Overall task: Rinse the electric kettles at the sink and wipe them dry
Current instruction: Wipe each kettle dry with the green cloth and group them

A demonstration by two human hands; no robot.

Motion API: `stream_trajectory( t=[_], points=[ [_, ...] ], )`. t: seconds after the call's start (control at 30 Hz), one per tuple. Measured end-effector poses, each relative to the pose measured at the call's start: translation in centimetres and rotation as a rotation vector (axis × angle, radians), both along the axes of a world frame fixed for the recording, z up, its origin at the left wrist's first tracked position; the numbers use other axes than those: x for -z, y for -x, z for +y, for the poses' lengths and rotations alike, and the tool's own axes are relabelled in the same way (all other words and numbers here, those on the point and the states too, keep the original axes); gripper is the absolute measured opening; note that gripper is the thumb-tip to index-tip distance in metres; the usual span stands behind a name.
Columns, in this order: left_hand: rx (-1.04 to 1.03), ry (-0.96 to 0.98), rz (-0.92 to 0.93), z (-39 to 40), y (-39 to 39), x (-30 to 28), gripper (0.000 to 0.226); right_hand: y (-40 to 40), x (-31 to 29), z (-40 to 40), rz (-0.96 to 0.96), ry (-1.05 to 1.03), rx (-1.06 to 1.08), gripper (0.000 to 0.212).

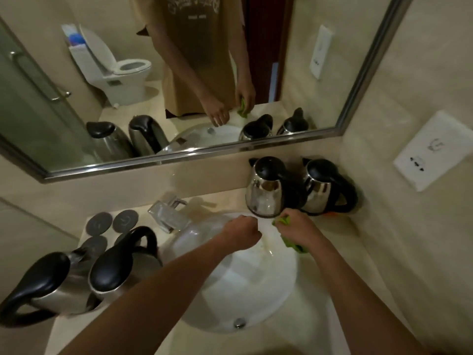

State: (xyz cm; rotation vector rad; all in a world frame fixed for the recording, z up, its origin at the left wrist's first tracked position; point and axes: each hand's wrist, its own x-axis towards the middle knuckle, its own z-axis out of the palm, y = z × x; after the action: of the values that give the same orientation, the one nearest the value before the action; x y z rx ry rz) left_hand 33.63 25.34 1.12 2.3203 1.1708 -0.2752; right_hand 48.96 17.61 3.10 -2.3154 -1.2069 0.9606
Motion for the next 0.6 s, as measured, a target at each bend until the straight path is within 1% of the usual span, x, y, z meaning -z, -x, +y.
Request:
stream_trajectory(
  t=[0.07, 0.17, 0.2, 0.27, 0.33, 0.37, 0.43, 0.47, 0.53, 0.6],
  points=[
    [-0.136, 0.131, -0.129, 0.2, -3.2, 0.0, 0.015, -2.5, -0.4, -0.7, -0.043, -0.005, 0.023, 0.015],
    [-0.281, 0.28, -0.35, -0.1, -8.3, -0.8, 0.025, -5.8, -0.6, -1.4, -0.065, 0.007, 0.082, 0.017],
    [-0.344, 0.362, -0.447, -0.2, -10.0, -0.9, 0.026, -6.7, -0.6, -1.6, -0.065, 0.009, 0.101, 0.018],
    [-0.544, 0.638, -0.655, 0.0, -13.1, -1.2, 0.031, -8.3, -0.6, -2.0, -0.073, 0.009, 0.126, 0.016],
    [-0.789, 0.877, -0.802, 0.7, -15.5, -0.6, 0.049, -9.5, -0.3, -2.3, -0.049, 0.0, 0.166, 0.014],
    [-0.891, 0.944, -0.84, 1.1, -16.3, 0.1, 0.057, -9.9, 0.0, -2.4, -0.027, -0.007, 0.188, 0.013],
    [-1.019, 0.982, -0.893, 1.7, -17.3, 1.5, 0.062, -10.6, 0.6, -2.7, 0.003, -0.015, 0.221, 0.01],
    [-1.029, 0.965, -0.913, 1.6, -17.4, 1.5, 0.062, -10.9, 0.9, -2.8, 0.014, -0.018, 0.23, 0.009],
    [-0.975, 0.893, -0.943, 1.1, -17.1, 1.2, 0.06, -11.4, 1.4, -3.0, 0.039, -0.023, 0.24, 0.009],
    [-0.928, 0.81, -0.954, 0.2, -16.0, 1.2, 0.048, -11.7, 1.7, -3.1, 0.06, -0.02, 0.226, 0.01]
  ],
)
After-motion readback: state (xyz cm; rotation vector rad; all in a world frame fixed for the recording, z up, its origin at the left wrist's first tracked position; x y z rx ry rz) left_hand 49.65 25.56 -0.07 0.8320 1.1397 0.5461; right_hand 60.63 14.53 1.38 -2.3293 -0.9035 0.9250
